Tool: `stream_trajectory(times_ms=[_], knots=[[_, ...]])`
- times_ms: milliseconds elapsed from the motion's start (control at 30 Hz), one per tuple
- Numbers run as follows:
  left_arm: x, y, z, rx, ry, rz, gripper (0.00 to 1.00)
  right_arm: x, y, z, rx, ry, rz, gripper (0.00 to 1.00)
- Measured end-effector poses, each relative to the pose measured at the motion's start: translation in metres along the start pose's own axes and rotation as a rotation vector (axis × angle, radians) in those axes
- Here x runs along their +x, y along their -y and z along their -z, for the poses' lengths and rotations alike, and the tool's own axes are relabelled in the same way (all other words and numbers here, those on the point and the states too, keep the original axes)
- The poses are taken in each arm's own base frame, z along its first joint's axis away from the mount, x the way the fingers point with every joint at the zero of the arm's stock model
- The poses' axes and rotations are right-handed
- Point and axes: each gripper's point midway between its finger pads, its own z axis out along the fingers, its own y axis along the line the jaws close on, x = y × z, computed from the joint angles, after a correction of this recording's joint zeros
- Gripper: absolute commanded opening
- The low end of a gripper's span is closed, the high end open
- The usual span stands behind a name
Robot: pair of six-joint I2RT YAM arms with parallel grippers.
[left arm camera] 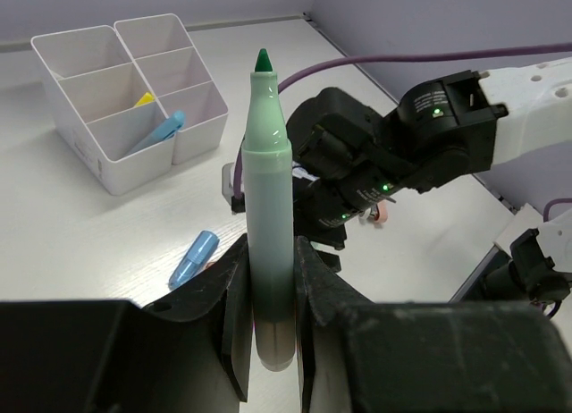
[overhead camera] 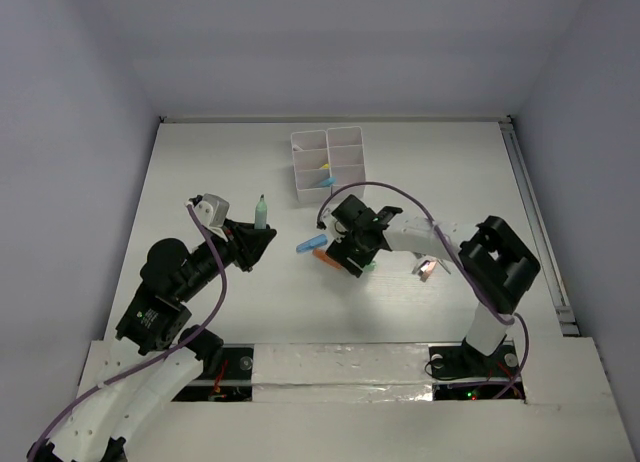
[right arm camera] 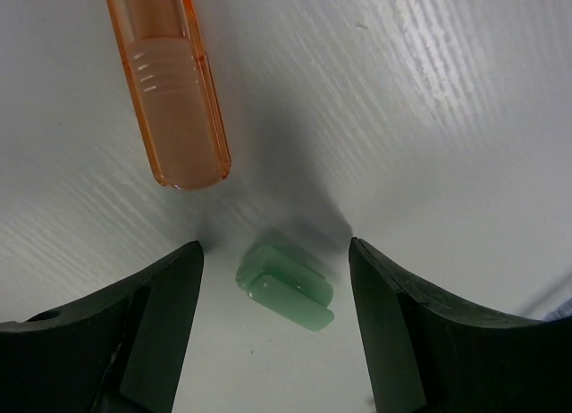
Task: Sort the stationery into containers
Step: Close the pen cap on the pen.
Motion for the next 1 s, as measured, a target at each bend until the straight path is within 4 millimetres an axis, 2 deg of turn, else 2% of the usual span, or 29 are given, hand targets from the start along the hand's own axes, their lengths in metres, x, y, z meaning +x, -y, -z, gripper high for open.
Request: stream_trajectory(times_ms=[67,333,500,700,800,833,933,1000], knots=[[0.0,-0.001,0.0,-0.003,0.001,0.0,0.0,0.007,-0.001,-0.006,-0.006,-0.033,-0.001,0.71],[0.001,-0.002,-0.001,-0.007,-0.005,0.001,0.0,0.013,0.002,-0.006,-0.029,-0.05,-0.023,0.66],[0.002,-0.002,-0.002,-0.006,-0.008,0.002,0.0,0.018,0.002,-0.004,-0.039,-0.067,-0.047,0.75],[0.002,-0.001,-0.002,-0.002,-0.012,0.002,0.0,0.025,-0.003,-0.001,-0.056,-0.072,-0.061,0.73],[0.002,-0.001,-0.002,0.001,-0.013,0.003,0.0,0.025,-0.004,-0.001,-0.058,-0.069,-0.062,0.65],[0.002,-0.001,-0.002,0.001,-0.013,0.003,0.0,0.024,-0.004,-0.001,-0.058,-0.067,-0.063,0.52],[0.002,-0.001,-0.002,0.001,-0.012,0.002,0.0,0.024,-0.002,-0.002,-0.054,-0.067,-0.077,0.37],[0.002,-0.001,-0.002,0.002,-0.013,0.002,0.0,0.023,-0.002,-0.002,-0.052,-0.064,-0.093,0.31]])
